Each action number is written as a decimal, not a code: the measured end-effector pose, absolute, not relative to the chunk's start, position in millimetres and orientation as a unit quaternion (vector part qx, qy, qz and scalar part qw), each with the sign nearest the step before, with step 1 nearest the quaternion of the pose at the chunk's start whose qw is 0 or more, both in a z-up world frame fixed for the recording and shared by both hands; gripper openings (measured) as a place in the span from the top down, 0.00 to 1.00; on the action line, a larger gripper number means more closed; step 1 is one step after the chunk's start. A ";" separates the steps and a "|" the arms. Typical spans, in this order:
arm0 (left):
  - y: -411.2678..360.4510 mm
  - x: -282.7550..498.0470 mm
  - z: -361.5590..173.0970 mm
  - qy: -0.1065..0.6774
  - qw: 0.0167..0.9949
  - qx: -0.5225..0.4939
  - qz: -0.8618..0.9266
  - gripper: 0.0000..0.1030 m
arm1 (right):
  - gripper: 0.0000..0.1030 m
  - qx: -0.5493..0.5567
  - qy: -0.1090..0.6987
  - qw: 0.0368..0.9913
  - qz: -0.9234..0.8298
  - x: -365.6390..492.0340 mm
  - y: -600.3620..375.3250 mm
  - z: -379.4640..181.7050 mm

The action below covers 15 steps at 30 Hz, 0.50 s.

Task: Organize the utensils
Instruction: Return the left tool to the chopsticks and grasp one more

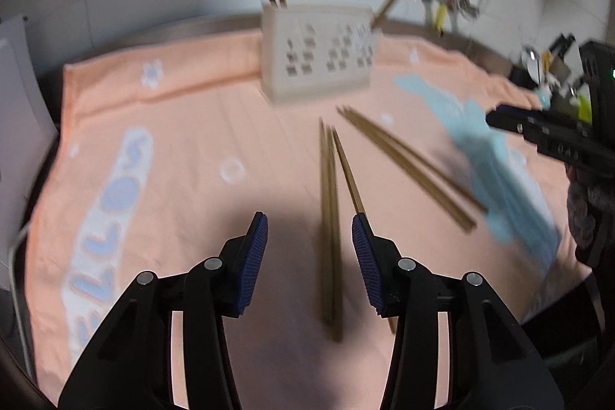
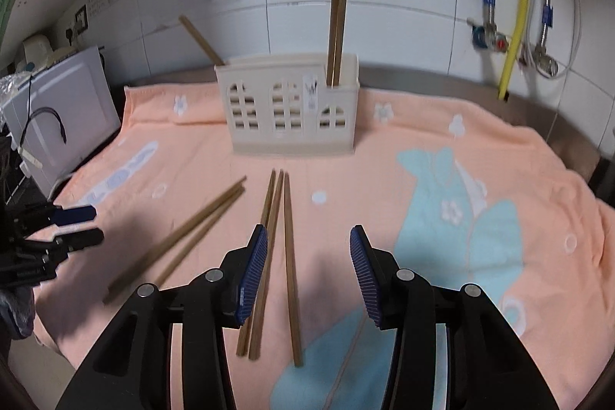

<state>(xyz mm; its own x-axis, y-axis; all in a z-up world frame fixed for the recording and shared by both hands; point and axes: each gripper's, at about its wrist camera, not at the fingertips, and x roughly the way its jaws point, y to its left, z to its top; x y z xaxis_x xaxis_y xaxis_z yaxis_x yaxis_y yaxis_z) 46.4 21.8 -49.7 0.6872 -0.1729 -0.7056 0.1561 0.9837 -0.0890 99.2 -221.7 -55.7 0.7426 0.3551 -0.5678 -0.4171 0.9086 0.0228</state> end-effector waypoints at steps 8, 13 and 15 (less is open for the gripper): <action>9.4 55.3 -75.3 0.419 0.902 -0.004 -0.103 0.77 | 0.58 -0.044 0.314 0.926 0.204 93.1 -224.4 -82.1; 10.3 63.2 -82.1 0.429 0.898 -0.007 -0.099 0.86 | 0.58 -0.032 0.324 0.924 0.203 94.1 -228.5 -90.0; 10.7 66.2 -84.0 0.432 0.896 -0.007 -0.098 0.86 | 0.58 -0.032 0.325 0.923 0.203 94.4 -229.1 -91.3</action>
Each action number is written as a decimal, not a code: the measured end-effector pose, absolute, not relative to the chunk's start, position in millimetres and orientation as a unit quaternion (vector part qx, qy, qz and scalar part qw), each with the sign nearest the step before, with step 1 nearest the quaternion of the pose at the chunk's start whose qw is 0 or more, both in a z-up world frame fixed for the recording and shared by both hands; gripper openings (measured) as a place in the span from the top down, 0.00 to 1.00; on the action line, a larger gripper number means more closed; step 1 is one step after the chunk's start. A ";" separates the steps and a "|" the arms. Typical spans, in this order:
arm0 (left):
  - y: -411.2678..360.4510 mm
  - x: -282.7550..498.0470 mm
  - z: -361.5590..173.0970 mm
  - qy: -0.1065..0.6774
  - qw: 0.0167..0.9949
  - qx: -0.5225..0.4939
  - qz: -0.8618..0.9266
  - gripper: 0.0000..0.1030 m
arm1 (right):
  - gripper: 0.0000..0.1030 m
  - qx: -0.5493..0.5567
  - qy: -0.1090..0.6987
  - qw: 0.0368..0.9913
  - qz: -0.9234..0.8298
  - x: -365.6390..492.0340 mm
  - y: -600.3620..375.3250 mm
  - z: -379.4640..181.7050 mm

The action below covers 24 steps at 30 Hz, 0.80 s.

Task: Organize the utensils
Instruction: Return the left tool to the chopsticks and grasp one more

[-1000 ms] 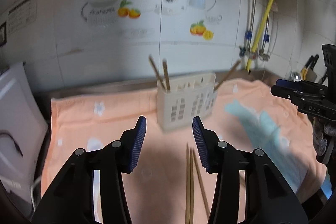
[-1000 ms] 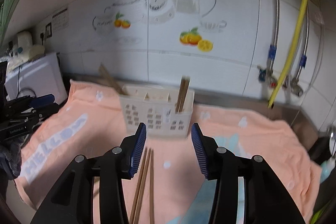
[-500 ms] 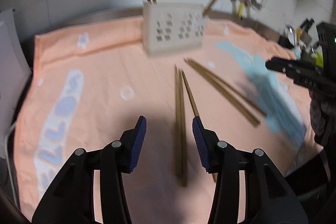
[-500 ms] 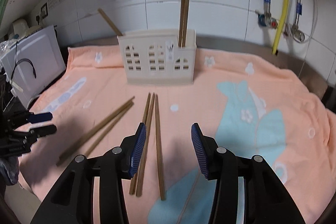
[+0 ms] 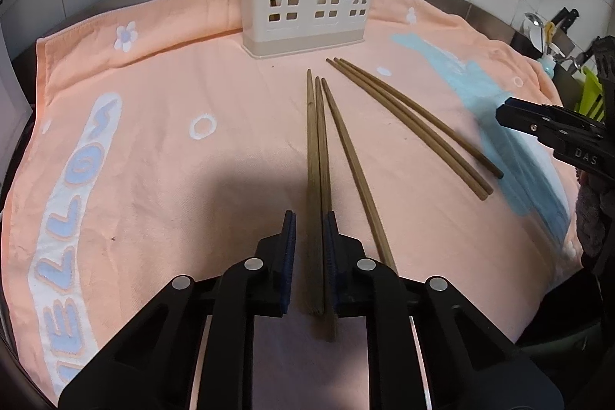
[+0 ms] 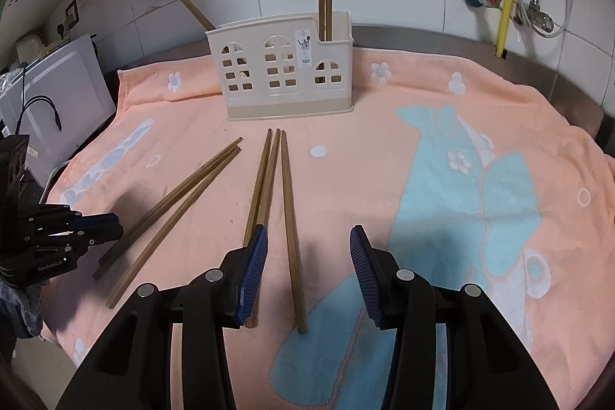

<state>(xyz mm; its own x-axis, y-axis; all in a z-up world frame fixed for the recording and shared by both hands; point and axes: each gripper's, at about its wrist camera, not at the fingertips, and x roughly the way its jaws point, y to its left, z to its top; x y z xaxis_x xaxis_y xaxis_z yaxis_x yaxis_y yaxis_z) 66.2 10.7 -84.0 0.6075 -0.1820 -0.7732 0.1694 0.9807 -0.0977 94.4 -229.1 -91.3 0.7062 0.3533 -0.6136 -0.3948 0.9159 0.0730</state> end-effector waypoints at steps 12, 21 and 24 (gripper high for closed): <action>7.2 76.0 -89.6 0.441 0.892 0.000 -0.097 0.89 | 0.58 -0.031 0.335 0.920 0.204 99.0 -227.4 -97.9; 2.0 81.9 -96.2 0.450 0.889 0.017 -0.085 0.89 | 0.58 -0.036 0.342 0.916 0.207 99.9 -223.3 -102.5; 2.0 85.0 -95.5 0.447 0.891 0.017 -0.073 0.90 | 0.59 -0.039 0.345 0.914 0.207 100.6 -221.9 -105.4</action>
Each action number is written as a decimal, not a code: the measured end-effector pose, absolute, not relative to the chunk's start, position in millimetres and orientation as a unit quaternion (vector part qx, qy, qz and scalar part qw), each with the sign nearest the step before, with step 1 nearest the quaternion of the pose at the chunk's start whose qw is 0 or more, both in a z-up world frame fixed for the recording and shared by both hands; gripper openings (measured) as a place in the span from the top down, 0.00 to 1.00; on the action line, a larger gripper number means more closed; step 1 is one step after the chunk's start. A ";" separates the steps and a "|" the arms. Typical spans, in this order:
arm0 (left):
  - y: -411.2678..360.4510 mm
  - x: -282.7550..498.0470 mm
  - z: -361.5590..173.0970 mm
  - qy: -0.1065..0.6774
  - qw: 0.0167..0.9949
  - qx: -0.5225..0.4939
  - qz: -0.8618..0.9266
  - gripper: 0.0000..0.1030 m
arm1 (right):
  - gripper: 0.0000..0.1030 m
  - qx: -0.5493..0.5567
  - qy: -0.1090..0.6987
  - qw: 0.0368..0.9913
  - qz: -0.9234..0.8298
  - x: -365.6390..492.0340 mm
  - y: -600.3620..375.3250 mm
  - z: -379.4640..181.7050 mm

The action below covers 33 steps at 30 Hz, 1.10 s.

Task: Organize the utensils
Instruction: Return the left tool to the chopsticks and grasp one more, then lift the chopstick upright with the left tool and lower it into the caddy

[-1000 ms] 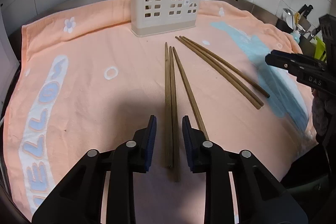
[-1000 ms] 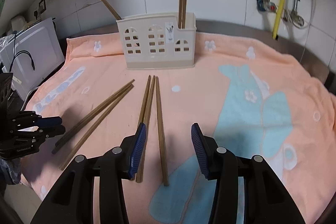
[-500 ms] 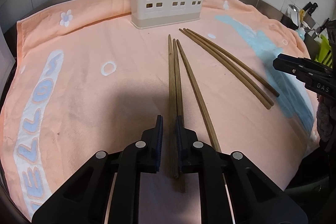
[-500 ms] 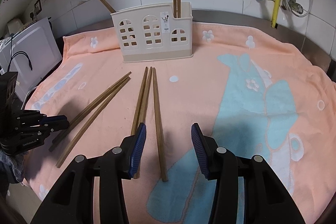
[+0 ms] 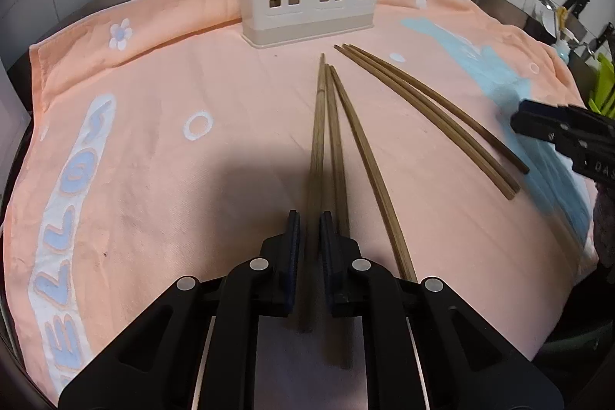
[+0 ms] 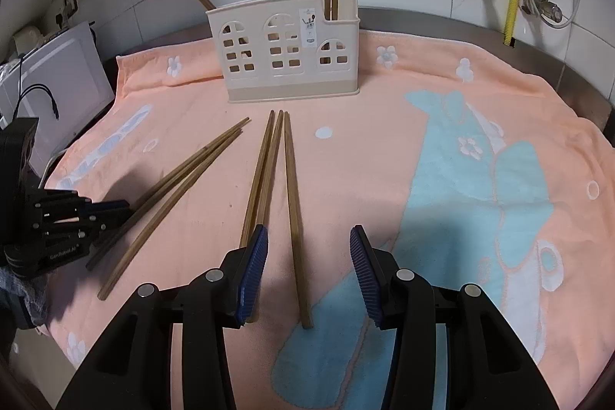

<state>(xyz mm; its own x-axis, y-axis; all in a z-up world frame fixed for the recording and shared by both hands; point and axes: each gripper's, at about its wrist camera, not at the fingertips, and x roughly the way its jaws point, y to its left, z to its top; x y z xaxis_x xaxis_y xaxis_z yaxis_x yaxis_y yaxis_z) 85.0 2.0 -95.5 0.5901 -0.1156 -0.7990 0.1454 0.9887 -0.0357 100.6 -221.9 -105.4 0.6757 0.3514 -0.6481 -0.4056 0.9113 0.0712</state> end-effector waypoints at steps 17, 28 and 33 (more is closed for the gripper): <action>6.0 80.0 -98.6 0.433 0.898 0.000 -0.082 0.90 | 0.84 -0.073 0.365 0.905 0.206 106.8 -204.8 -136.2; 6.8 77.3 -94.8 0.425 0.901 -0.008 -0.086 0.94 | 0.93 -0.086 0.352 0.911 0.197 99.8 -201.3 -134.6; 9.7 72.6 -81.7 0.411 0.907 -0.015 -0.091 0.94 | 0.93 -0.085 0.328 0.919 0.202 91.3 -202.4 -116.2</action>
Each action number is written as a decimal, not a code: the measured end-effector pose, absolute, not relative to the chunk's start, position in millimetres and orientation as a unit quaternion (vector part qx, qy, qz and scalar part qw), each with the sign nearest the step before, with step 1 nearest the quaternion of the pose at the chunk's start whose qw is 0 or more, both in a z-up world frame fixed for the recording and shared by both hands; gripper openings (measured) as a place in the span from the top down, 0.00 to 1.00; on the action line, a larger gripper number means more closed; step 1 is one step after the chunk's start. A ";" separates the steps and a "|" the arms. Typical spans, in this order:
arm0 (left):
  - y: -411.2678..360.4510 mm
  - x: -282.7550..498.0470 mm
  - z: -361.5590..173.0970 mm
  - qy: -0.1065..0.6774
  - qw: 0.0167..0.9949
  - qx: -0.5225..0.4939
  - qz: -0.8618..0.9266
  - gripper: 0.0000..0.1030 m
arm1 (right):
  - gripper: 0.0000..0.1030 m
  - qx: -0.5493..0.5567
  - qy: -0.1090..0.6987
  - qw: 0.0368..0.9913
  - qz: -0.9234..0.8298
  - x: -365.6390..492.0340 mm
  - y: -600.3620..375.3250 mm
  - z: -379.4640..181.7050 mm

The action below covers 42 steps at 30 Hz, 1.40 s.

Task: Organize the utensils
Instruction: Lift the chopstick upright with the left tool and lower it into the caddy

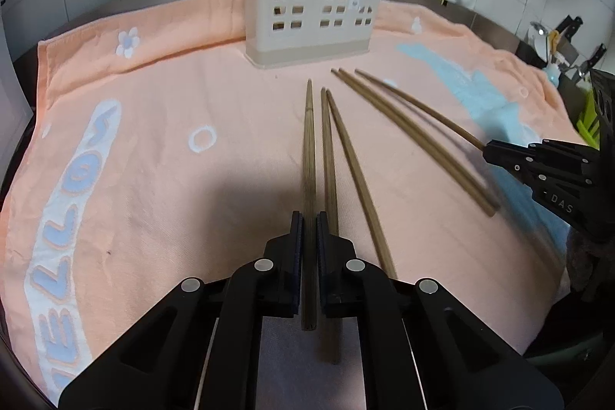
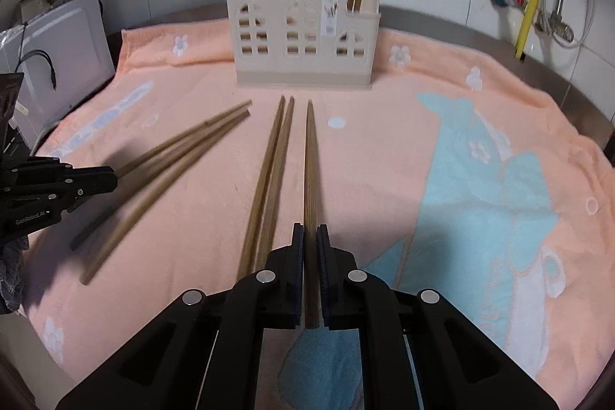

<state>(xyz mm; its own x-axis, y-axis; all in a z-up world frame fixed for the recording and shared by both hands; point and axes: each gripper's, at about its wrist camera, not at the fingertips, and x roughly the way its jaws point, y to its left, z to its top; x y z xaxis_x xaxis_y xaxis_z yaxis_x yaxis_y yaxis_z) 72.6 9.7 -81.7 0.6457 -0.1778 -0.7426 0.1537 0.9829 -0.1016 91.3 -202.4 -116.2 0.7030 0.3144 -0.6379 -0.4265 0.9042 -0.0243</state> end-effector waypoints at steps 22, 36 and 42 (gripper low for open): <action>8.8 75.0 9.4 0.310 0.943 -0.020 -0.120 0.94 | 0.93 -0.073 0.233 0.940 0.237 102.1 -195.5 -7.9; 9.4 106.4 80.1 0.259 0.958 -0.008 -0.124 0.94 | 0.93 -0.080 0.200 0.943 0.253 135.8 -205.4 93.9; 2.9 116.2 119.6 0.221 0.967 -0.003 -0.126 0.94 | 0.93 -0.067 0.191 0.946 0.255 150.6 -212.9 130.0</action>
<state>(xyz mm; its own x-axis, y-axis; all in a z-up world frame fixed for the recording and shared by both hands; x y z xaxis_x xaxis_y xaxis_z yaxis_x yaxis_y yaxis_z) 116.2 2.9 119.6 0.8708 -0.2454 -0.4261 0.2430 0.9681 -0.0608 150.6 -212.9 130.0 0.7973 0.4568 -0.3946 -0.5079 0.8609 -0.0296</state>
